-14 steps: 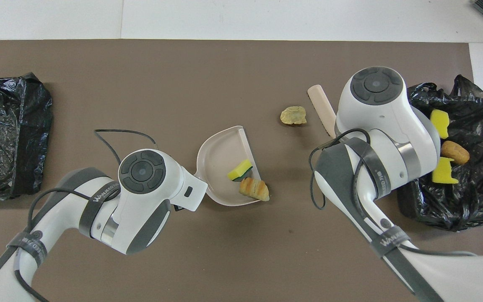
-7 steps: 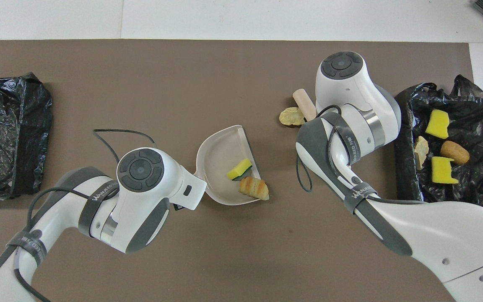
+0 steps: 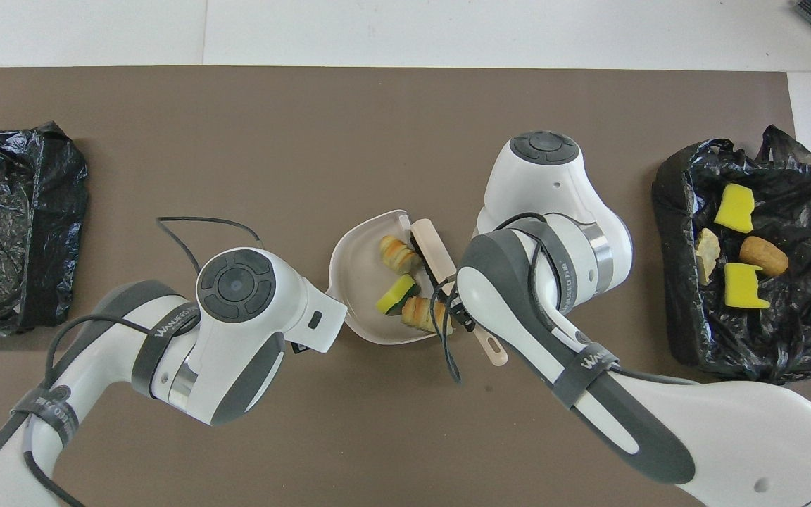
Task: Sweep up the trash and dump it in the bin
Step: 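Sweep the remaining scraps into the dustpan with the right gripper's brush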
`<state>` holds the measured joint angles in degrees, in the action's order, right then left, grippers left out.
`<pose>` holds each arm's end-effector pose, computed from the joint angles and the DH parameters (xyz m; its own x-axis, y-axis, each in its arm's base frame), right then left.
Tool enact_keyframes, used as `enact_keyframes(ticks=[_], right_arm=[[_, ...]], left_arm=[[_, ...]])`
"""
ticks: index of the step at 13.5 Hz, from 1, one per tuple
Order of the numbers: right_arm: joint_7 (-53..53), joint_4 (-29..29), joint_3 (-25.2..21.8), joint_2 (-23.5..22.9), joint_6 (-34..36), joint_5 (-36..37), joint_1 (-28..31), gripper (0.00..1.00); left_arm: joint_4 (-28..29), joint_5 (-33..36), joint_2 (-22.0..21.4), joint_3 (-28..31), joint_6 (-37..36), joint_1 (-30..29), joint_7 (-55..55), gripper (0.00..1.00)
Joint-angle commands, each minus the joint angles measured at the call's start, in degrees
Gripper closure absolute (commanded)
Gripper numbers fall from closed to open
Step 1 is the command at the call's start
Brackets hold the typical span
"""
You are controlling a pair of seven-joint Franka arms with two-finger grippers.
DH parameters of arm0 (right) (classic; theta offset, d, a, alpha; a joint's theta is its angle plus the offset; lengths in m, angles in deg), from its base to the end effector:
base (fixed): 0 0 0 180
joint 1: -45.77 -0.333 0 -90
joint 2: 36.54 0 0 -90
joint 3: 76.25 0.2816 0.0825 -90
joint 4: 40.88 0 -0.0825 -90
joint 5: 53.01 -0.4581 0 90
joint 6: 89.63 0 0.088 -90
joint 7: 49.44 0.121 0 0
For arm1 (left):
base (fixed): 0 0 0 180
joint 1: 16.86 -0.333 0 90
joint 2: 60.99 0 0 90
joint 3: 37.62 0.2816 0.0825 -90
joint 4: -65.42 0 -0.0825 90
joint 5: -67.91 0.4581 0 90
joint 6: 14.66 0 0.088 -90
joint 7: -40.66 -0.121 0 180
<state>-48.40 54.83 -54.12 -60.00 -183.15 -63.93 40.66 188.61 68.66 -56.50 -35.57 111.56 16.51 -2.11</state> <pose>0.5805 0.3105 0.2836 0.8074 0.4225 -0.4119 0.3143 -0.8987 -0.3058 0.5148 -0.3124 0.2694 0.2663 -0.9635 -0.0276 -0.9638 -0.2666 0.0076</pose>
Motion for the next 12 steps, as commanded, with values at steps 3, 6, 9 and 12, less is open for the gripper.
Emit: enact_keyframes(ticks=[3, 6, 9, 12], right_arm=[[7.4, 1.6, 0.2, 3.9, -3.5, -2.9, -0.2, 1.00], [13.0, 1.6, -0.4, 7.9, -2.7, -0.5, 1.6, 1.00], [22.3, 1.8, 0.2, 9.8, 0.4, 6.1, 0.8, 1.00], [33.0, 4.5, 0.4, 13.1, 4.6, 6.0, -4.3, 1.00]], left_arm=[[1.3, -0.7, -0.1, 0.1, 2.2, -0.6, -2.1, 1.00], [0.7, -4.0, 0.3, 0.1, 2.8, -1.9, -7.0, 1.00], [0.3, -5.8, 0.1, 0.1, 2.1, -3.5, -10.7, 1.00], [-4.0, -7.9, -0.1, 0.1, -3.6, -8.3, -16.8, 1.00]])
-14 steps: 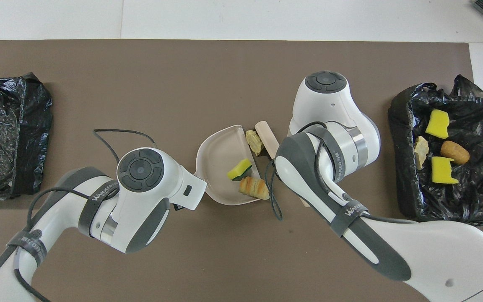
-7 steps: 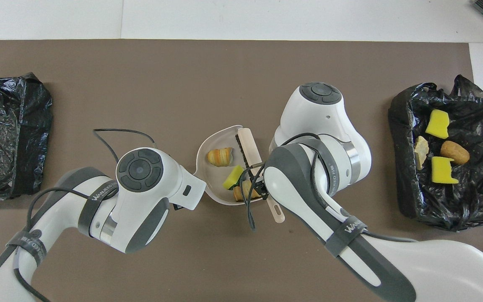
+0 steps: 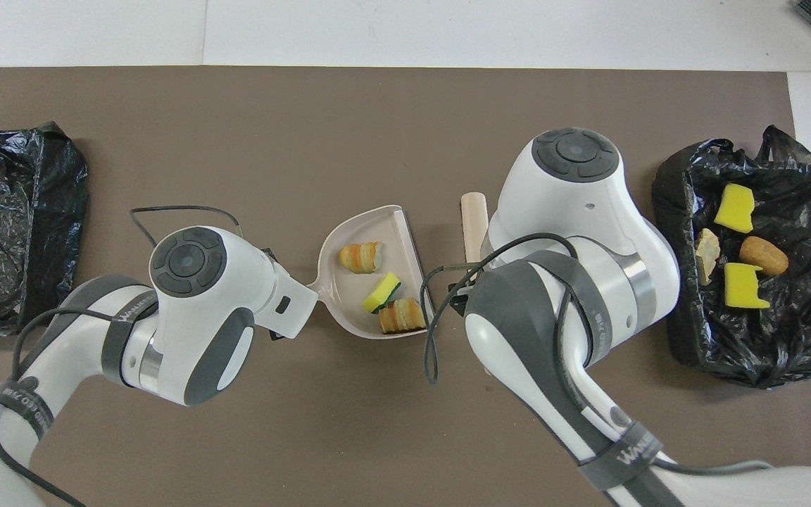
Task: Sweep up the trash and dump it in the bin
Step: 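Carry the loaded dustpan to the nearby black bag with the left gripper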
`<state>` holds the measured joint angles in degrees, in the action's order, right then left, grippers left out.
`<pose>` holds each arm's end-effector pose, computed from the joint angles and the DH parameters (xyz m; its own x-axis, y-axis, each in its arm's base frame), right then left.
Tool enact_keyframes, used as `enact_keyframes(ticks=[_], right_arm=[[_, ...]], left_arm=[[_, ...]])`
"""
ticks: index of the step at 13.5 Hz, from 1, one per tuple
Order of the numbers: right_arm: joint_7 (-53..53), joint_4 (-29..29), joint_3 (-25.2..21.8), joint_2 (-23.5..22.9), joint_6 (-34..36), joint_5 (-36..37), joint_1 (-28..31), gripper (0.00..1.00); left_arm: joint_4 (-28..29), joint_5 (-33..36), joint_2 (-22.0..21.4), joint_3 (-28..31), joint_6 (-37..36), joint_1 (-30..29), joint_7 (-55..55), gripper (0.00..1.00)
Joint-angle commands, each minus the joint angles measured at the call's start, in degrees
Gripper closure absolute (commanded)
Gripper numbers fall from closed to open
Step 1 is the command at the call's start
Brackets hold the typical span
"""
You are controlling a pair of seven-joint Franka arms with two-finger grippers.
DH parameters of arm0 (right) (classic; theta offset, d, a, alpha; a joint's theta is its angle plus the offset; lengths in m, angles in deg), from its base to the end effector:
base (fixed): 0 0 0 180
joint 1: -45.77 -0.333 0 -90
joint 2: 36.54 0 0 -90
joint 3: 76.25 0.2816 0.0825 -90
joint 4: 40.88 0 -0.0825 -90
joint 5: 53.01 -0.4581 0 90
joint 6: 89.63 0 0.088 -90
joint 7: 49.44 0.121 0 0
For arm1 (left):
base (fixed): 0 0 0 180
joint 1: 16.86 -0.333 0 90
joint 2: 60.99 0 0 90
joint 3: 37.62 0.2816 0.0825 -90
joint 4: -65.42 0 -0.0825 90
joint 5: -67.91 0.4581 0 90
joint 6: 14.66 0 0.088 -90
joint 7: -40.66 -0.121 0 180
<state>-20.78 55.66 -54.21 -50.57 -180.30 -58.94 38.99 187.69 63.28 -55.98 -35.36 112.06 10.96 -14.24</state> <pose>0.5662 0.3140 0.3715 0.9277 -0.0083 -0.3732 -0.0128 -0.9999 -0.0096 0.5471 -0.2655 0.2728 0.2141 -0.9758 0.0434 -0.9762 -0.2122 0.0440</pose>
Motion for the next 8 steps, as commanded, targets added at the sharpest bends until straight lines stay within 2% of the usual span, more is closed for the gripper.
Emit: enact_keyframes(ticks=[1, 4, 8], right_arm=[[6.2, 7.6, 0.5, 6.5, 1.4, 0.1, -5.1, 1.00], [3.5, 19.6, 0.5, 13.3, -10.9, -9.8, -7.5, 1.00], [0.4, 22.5, 0.5, 13.3, -14.1, -11.9, -8.7, 1.00]], left_arm=[[-5.8, -3.4, -0.4, -0.1, -7.7, -4.7, -7.4, 1.00], [-10.1, -4.9, -0.4, -0.1, -13.4, -10.2, -13.4, 1.00], [-15.6, -4.9, 0.0, -0.1, -19.8, -18.0, -19.6, 1.00]])
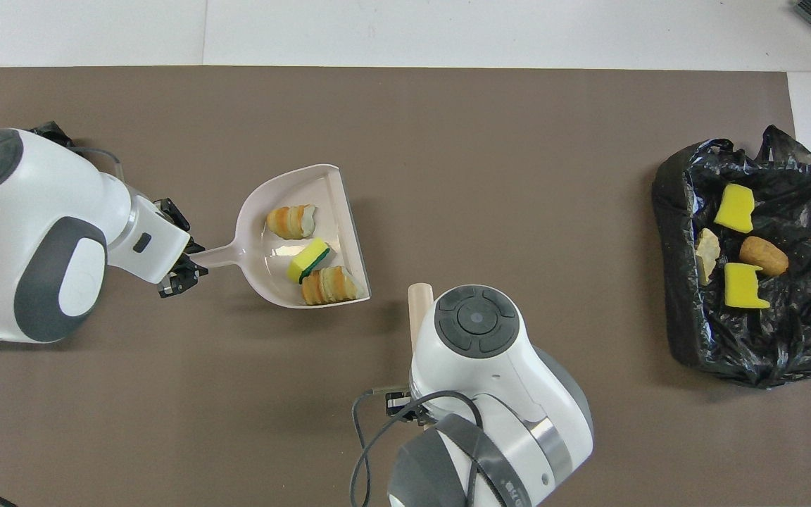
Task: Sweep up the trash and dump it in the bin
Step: 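Carry the loaded dustpan to the nearby black bag with the left gripper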
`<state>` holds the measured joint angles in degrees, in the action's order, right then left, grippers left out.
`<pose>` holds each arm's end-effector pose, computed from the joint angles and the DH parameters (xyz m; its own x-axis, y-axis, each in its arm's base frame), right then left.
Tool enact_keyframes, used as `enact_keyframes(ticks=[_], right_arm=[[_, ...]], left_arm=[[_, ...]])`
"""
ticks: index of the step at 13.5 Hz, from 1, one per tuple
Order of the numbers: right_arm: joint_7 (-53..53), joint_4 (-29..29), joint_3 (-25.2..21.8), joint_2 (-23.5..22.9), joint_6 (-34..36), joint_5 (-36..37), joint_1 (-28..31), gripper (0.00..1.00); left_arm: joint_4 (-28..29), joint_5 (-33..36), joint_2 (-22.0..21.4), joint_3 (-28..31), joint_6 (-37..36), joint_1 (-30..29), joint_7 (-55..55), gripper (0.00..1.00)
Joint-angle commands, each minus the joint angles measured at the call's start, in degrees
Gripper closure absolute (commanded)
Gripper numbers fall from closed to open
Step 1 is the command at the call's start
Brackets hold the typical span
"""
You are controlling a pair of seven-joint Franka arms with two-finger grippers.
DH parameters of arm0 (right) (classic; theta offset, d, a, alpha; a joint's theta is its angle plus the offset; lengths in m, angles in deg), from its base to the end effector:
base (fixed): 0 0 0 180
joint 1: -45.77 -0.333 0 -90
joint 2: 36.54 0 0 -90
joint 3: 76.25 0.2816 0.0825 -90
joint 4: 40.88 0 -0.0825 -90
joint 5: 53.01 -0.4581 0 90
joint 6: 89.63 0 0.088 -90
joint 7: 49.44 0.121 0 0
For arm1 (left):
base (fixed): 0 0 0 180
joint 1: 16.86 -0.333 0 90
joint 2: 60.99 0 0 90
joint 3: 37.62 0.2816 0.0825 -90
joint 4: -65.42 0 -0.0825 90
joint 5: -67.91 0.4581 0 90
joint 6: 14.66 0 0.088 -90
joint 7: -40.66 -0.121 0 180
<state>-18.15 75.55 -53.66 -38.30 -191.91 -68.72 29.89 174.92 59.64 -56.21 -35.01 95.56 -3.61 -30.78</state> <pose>0.4429 0.3862 0.3327 0.9285 0.0417 -0.3689 0.0175 -0.9975 -0.0687 0.6235 -0.1295 0.3674 0.1962 -0.9757 0.0972 -0.9765 -0.1853 0.1105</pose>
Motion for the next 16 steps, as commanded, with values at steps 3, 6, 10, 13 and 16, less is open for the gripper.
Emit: enact_keyframes(ticks=[3, 6, 10, 13, 16], right_arm=[[-1.4, 4.6, -0.2, -1.0, -10.3, -2.2, -1.7, 1.00], [-1.1, 4.1, -0.2, -2.8, -12.4, -2.1, -1.9, 1.00], [1.6, 4.2, -0.2, -4.9, -14.9, -2.0, -3.3, 1.00], [1.3, 4.3, -0.2, -5.4, -15.6, -1.5, -4.2, 1.00], [1.6, 4.6, -0.2, -6.9, -16.8, -1.4, -4.3, 1.00]], left_arm=[[-6.2, -1.1, 0.7, -0.4, -6.4, -9.6, -9.3, 1.00], [-7.7, -1.0, 1.5, -0.4, -7.9, -16.6, -18.2, 1.00], [-10.0, -0.3, 2.3, -0.3, -9.0, -25.8, -31.7, 1.00], [-14.4, 4.3, 4.6, -0.1, -9.8, -32.0, -40.5, 1.00], [-20.8, 9.4, 8.6, -0.1, -9.1, -36.0, -46.9, 1.00]])
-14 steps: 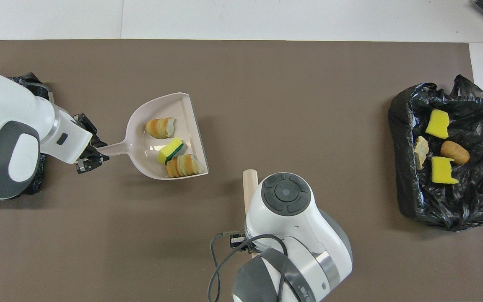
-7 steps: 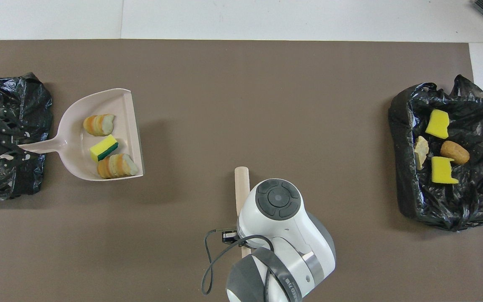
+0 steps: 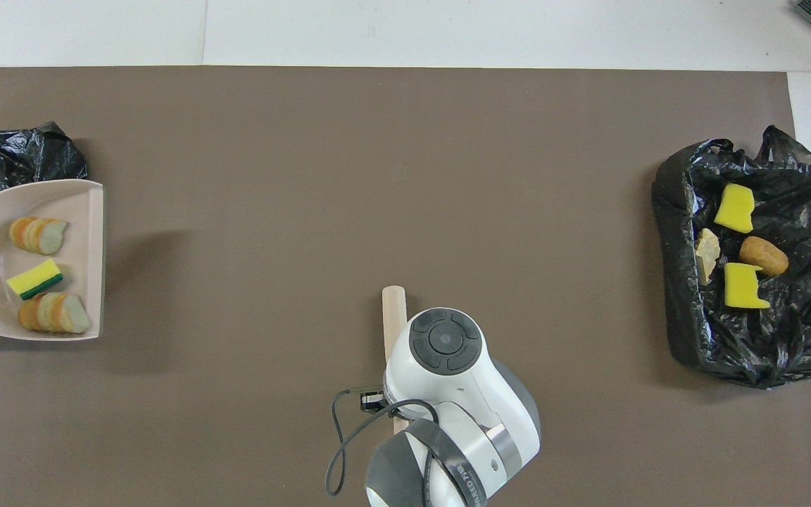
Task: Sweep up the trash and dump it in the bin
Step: 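Tip the dustpan into the bag while the right gripper drops the brush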
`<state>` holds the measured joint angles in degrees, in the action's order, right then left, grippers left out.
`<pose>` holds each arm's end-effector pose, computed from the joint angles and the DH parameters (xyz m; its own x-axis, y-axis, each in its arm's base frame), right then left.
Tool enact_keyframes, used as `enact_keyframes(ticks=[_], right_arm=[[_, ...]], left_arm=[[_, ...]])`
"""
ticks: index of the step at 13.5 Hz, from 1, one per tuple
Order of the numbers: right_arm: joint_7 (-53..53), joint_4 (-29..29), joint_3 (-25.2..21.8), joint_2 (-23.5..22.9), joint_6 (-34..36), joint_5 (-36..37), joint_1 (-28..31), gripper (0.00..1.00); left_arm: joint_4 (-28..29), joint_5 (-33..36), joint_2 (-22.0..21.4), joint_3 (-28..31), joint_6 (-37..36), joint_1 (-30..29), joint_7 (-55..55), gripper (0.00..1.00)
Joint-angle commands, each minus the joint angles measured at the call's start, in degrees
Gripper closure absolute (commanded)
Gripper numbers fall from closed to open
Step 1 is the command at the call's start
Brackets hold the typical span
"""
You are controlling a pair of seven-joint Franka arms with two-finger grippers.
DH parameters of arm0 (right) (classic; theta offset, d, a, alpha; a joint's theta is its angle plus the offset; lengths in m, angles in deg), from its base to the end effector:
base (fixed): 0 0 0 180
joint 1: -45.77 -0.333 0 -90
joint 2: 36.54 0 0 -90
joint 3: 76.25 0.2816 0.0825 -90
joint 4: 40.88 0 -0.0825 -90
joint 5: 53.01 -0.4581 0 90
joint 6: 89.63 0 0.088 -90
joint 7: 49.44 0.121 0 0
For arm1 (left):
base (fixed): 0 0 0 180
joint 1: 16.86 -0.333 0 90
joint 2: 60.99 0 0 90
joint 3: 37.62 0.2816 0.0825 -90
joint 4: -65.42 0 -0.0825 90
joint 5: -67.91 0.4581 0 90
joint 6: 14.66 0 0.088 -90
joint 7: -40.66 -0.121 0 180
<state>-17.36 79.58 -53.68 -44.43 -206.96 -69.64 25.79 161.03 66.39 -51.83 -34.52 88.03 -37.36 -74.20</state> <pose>0.4252 0.4193 0.2550 0.9468 0.0455 -0.3186 0.0051 -0.9919 -0.1266 0.6190 0.2661 0.4369 -0.0158 -0.9994 0.0306 -0.9995 0.0166 0.0256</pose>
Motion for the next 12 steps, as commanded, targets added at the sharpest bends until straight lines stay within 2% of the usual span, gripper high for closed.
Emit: enact_keyframes(ticks=[1, 3, 4, 5, 6, 8, 10, 12], right_arm=[[0.8, 0.7, -0.2, -0.8, -1.7, -0.5, -0.1, 0.89], [0.7, 0.6, -0.2, -1.2, -1.8, -0.5, -0.1, 0.75], [0.4, 0.6, -0.2, -1.3, -1.8, -0.5, -0.1, 0.64], [-0.2, 0.6, -0.2, -1.3, -1.8, -0.4, -0.1, 0.29], [-0.7, 0.2, -0.2, -1.4, -1.8, -0.2, -0.1, 0.00], [-1.0, -0.8, -0.2, -2.1, -1.6, -0.3, 0.0, 0.00], [-1.1, -1.8, -0.2, -2.0, -1.0, -0.2, 0.6, 0.00], [-1.1, -3.0, -0.4, -1.2, 0.1, -0.3, 1.0, 0.00]], left_arm=[[-10.6, 3.3, 7.1, -0.6, -1.9, -4.0, -5.6, 1.00], [-18.5, 4.9, 12.6, -0.6, -1.9, -5.0, -8.2, 1.00], [-21.5, 7.0, 14.4, -1.0, -1.8, -4.9, -8.2, 1.00], [-23.3, 8.0, 15.5, -0.8, -1.8, -4.4, -7.8, 1.00], [-23.6, 8.2, 16.0, -0.4, -1.0, -4.3, -7.4, 1.00], [-25.6, 9.8, 17.3, -0.1, 0.8, -4.3, -6.0, 1.00], [-26.0, 16.9, 17.3, -0.5, 2.5, -2.8, 2.6, 1.00], [-25.7, 24.2, 17.2, -0.6, 2.9, -1.5, 6.0, 1.00]])
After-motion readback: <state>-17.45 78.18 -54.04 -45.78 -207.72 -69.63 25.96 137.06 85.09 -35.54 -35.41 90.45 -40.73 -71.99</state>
